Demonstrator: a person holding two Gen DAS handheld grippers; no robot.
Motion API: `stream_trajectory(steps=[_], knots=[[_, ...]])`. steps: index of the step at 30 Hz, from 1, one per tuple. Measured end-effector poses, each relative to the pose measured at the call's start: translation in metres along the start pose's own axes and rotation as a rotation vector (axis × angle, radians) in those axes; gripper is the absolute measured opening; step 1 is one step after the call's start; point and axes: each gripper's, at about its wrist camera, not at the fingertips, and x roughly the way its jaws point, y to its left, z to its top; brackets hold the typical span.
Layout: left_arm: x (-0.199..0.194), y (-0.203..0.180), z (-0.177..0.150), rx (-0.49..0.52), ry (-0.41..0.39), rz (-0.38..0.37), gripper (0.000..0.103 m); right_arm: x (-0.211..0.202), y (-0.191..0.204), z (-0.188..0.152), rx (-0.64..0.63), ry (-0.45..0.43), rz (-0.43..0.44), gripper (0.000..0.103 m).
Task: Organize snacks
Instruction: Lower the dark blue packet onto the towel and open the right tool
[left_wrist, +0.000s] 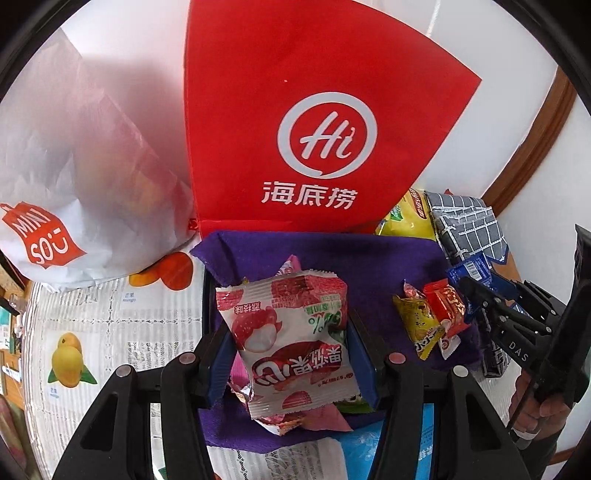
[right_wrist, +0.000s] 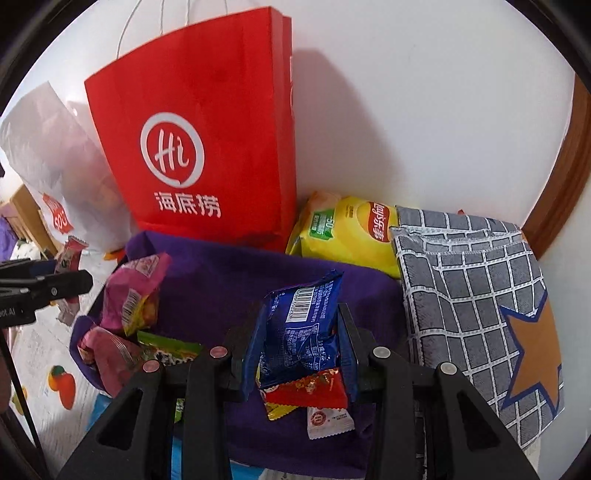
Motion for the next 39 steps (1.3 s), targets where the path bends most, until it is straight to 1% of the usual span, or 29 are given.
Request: stream_trajectory(steps=[5,13,19,30,38,39], knots=[[0.0,0.004,0.0,-0.007,-0.001,-0.002,0.053,0.003,0.0,-0.001,-0.031,0.015,-0.012,0.037],[-0.002,0.002,0.0,-0.007,0.001,-0.005,0.053,0.014,0.004,-0.005,-0.07,0.058,0.003,0.037],[-0.001,0.004,0.001,-0.016,0.008,-0.005,0.053,0.024,0.006,-0.009,-0.072,0.101,0.001,0.038],[0.004,0.001,0.0,-0.003,0.028,-0.017,0.053,0.024,0.007,-0.009,-0.089,0.112,0.006,0.039],[0.011,-0.007,-0.004,0.019,0.048,-0.015,0.053,0.021,0.011,-0.009,-0.111,0.116,0.006,0.046],[0.011,-0.008,-0.004,0.021,0.05,-0.015,0.053,0.02,0.011,-0.009,-0.111,0.114,0.006,0.049]])
